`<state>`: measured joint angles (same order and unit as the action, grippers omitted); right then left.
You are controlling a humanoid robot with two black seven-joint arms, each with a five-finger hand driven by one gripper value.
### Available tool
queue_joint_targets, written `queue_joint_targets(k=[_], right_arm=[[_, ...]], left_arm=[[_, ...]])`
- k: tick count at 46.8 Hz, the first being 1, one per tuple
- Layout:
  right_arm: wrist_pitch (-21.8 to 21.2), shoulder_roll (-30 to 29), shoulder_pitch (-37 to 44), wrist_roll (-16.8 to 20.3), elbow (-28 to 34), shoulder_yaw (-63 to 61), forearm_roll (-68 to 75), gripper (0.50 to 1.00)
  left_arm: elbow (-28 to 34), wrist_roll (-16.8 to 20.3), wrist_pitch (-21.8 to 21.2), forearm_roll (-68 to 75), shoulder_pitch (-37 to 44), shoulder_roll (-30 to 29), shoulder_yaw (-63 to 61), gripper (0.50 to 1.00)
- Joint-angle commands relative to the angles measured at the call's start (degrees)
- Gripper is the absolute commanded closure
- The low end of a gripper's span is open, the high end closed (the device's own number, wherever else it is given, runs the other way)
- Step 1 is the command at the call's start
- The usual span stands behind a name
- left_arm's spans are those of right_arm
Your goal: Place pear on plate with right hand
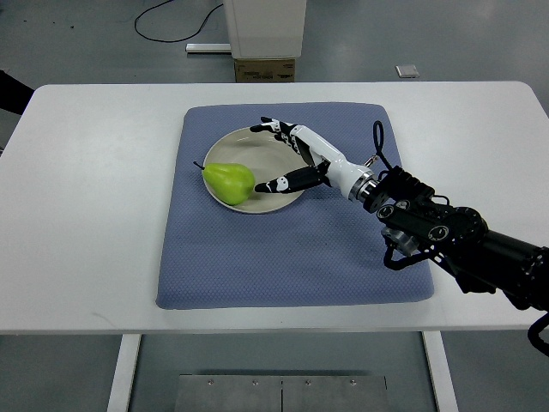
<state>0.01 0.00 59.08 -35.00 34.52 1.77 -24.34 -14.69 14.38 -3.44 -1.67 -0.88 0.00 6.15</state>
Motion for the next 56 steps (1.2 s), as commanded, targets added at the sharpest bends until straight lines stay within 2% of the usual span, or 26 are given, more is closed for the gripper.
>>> queue_joint_targets(k=[1,30,41,50,56], right_arm=[[-0.1,0.0,0.2,0.0,-0.5,-0.1,0.0,0.502],[-3.7,0.0,0.3,0.0,-1.7,-4.1,1.6,0.500],[-3.8,2.7,0.6,0.0,-2.3,-4.8,6.1,0.500],[-5.5,3.5,0.4,0.1,-7.4,-9.5,9.0,0.500],[-5.6,3.5,-0.5,3.5,-11.2,-14.9,12.6,0.500]], left_arm=[[0.0,0.0,0.0,0.0,0.0,0.0,0.0,0.500],[0.0,0.0,0.0,0.0,0.0,0.0,0.0,0.500],[0.0,0.0,0.0,0.0,0.0,0.0,0.0,0.500],[0.0,0.0,0.0,0.0,0.0,0.0,0.0,0.500],[0.0,0.0,0.0,0.0,0.0,0.0,0.0,0.500]])
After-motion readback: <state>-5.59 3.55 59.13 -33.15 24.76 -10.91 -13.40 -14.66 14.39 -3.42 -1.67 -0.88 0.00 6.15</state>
